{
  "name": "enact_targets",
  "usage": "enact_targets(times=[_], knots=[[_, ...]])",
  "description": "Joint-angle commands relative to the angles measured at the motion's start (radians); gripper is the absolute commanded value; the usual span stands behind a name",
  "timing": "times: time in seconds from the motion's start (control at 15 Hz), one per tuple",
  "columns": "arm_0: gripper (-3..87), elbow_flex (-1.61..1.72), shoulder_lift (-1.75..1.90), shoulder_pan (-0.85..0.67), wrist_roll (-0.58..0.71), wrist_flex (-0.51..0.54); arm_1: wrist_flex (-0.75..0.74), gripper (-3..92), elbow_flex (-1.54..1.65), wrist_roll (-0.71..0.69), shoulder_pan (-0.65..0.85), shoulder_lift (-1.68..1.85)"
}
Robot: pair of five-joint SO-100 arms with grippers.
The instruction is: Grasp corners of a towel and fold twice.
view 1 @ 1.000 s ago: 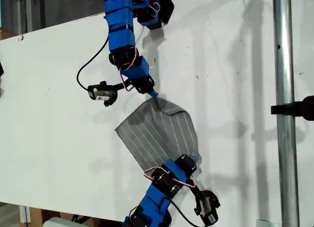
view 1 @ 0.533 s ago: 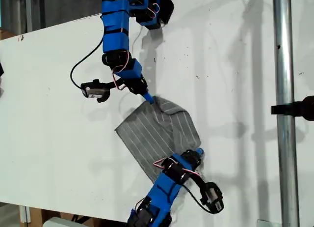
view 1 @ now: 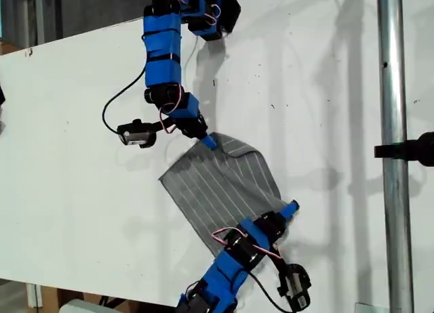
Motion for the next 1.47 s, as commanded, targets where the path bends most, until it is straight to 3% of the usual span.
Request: enact_targets(times=[0.0, 0.27, 0.67, 1.13, 1.27, 1.33, 1.4], knots=[[36.4, 0.137, 0.206, -0.066, -0.012, 0.015, 0.006, 29.2, -0.077, 0.031, -0.018, -0.051], [36.8, 0.261, 0.239, -0.086, -0.044, 0.011, 0.072, 29.2, -0.097, 0.14, -0.023, -0.183], [36.9, 0.276, 0.233, -0.087, -0.044, 0.005, 0.058, 29.0, -0.198, 0.295, -0.026, -0.302], [36.9, 0.285, 0.222, -0.078, -0.051, 0.003, -0.101, 27.5, -0.37, 0.327, -0.046, -0.523], [36.9, 0.288, 0.219, -0.078, -0.051, 0.003, -0.109, 20.3, -0.37, 0.304, -0.072, -0.528], [36.9, 0.29, 0.219, -0.077, -0.051, 0.005, -0.089, 5.5, -0.368, 0.281, -0.091, -0.525], [36.9, 0.295, 0.219, -0.077, -0.051, 0.006, -0.046, -0.2, -0.364, 0.265, -0.112, -0.506]])
